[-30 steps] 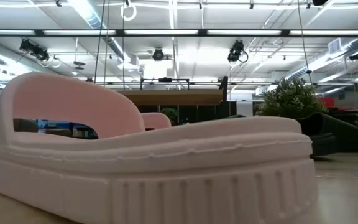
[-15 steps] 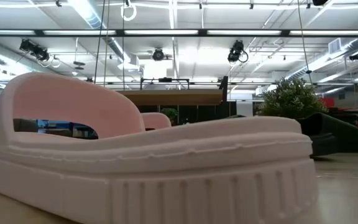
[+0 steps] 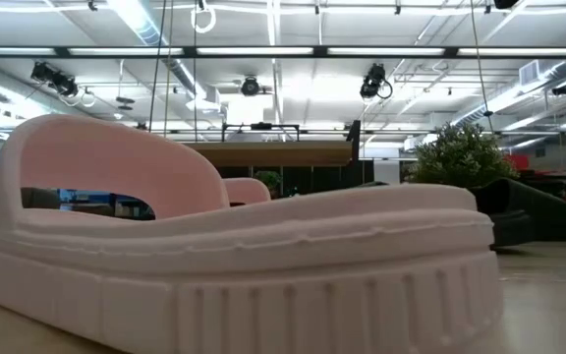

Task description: Pick and place slides into the shelf

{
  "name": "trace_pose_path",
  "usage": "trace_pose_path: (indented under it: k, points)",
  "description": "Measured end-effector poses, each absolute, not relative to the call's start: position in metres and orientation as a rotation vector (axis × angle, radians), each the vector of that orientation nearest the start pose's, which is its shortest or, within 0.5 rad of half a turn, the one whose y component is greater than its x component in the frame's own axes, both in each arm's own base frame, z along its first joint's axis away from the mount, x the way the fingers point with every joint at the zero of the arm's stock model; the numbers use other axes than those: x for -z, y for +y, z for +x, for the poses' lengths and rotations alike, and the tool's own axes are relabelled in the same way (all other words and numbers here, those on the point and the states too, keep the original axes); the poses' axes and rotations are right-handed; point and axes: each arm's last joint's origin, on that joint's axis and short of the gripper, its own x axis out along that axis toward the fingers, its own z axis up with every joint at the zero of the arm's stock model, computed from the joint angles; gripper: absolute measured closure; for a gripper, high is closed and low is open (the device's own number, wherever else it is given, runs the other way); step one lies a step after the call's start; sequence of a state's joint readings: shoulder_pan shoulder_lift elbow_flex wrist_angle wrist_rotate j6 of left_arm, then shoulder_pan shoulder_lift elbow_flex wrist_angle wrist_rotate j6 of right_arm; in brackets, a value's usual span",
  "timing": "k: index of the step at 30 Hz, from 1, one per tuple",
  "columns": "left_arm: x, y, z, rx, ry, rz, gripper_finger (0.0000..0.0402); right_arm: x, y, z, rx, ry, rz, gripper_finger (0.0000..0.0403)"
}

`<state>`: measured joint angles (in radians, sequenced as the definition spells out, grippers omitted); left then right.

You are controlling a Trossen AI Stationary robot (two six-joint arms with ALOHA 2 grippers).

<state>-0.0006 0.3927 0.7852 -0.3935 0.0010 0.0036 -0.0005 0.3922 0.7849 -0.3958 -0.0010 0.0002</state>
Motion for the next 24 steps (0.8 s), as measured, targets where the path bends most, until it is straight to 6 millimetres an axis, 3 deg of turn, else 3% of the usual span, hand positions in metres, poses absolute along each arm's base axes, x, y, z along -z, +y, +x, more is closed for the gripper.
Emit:
trace_pose_path:
  k: [24]
  points:
    - [-0.3536,-0.0001,0.0762,0.002,0.001,0.004,0.0313,-0.3533,0.0000,0.0761,-0.001,0.003,0.000,0.0376]
